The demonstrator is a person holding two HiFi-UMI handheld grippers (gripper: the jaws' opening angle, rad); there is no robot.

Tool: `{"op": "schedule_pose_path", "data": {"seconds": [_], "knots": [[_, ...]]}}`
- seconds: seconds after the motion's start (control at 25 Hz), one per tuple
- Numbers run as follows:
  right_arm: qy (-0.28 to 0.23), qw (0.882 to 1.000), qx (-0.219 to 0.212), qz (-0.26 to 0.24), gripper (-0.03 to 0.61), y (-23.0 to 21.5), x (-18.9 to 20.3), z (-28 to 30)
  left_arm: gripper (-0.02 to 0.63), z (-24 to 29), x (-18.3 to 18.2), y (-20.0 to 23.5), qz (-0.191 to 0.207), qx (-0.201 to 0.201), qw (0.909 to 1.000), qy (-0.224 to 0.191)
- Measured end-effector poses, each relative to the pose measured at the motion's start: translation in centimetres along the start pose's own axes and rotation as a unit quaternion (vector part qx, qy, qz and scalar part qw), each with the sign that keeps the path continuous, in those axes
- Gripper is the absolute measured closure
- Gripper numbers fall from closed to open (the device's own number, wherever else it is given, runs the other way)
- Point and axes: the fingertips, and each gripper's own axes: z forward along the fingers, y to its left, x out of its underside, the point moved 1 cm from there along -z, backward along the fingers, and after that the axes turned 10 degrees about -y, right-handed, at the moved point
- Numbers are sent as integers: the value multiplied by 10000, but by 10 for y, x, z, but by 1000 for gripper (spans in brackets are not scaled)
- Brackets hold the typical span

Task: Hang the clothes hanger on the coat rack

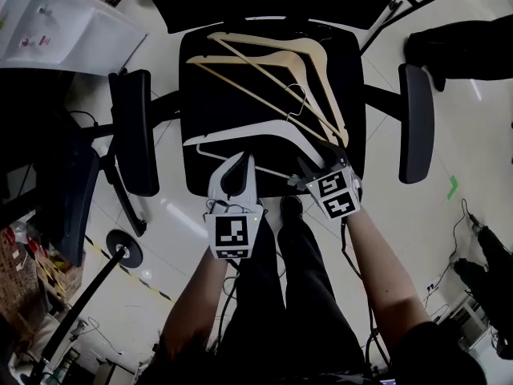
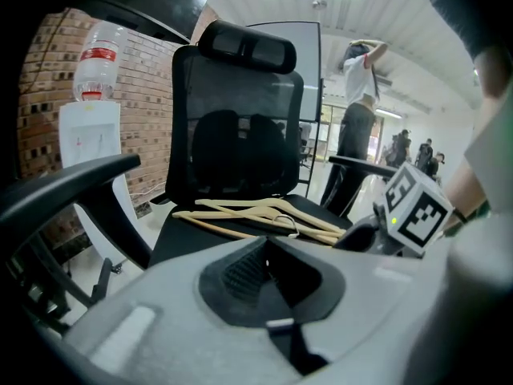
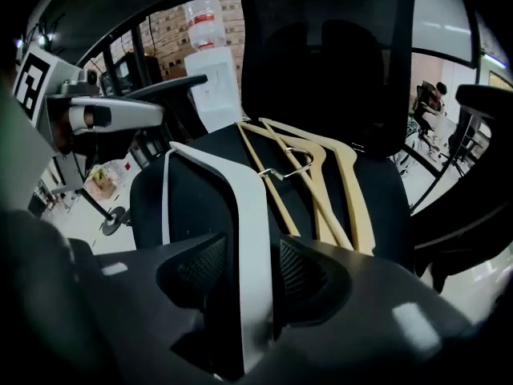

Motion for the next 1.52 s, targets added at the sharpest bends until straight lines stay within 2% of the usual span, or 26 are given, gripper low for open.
{"op": "schedule_pose_path", "data": {"seconds": [0.28,0.56,0.68,0.76,1.04,1.52], "knots": [[513,9980,15,-371,373,-2,8,14,609,9,5,0,-17,126,9999,66],[633,9961,269,-561,374,-1,12,19,609,12,20,1,-129,50,9995,286],[642,9960,282,-555,392,0,11,19,609,11,19,-6,-111,176,9994,292],[644,9957,300,-589,456,-1,11,18,609,12,19,-10,-117,225,9993,289],[627,9955,334,-625,460,0,8,17,609,10,12,-14,-174,327,9990,252],[364,9951,482,-785,462,2,-16,-9,609,-2,-10,-11,-244,212,9995,56]]}}
